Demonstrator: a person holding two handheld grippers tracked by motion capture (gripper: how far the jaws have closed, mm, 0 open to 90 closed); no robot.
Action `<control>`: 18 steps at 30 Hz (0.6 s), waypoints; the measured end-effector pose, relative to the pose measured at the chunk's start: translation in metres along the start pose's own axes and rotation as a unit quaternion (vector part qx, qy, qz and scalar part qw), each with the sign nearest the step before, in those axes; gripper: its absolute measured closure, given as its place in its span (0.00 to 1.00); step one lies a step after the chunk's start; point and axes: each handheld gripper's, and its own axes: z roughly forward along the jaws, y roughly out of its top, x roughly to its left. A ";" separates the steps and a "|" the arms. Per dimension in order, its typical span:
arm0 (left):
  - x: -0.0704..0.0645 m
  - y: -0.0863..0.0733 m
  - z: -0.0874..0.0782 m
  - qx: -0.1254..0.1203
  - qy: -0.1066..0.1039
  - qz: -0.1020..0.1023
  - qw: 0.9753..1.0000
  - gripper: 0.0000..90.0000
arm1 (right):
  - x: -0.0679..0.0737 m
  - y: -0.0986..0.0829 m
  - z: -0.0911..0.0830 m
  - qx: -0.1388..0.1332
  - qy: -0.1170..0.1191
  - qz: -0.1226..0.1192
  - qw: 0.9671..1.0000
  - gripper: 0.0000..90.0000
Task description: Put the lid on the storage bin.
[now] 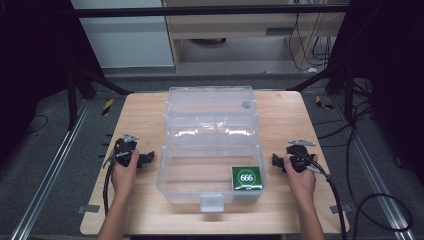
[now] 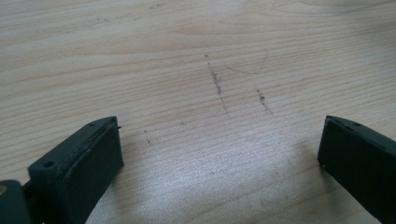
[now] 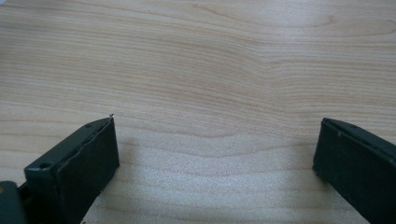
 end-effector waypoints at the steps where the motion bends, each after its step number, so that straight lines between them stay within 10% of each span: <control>1: 0.000 -0.001 -0.001 0.000 0.000 0.000 1.000 0.00 | 0.000 0.000 0.000 0.000 0.002 -0.001 1.000 0.00; 12: -0.001 -0.004 -0.005 -0.002 -0.021 0.021 1.000 0.01 | -0.002 0.000 0.000 -0.001 0.007 -0.007 1.000 0.00; 18: -0.006 0.008 -0.037 -0.056 -0.021 0.046 0.997 0.04 | -0.004 0.000 -0.002 -0.018 0.020 -0.022 0.999 0.06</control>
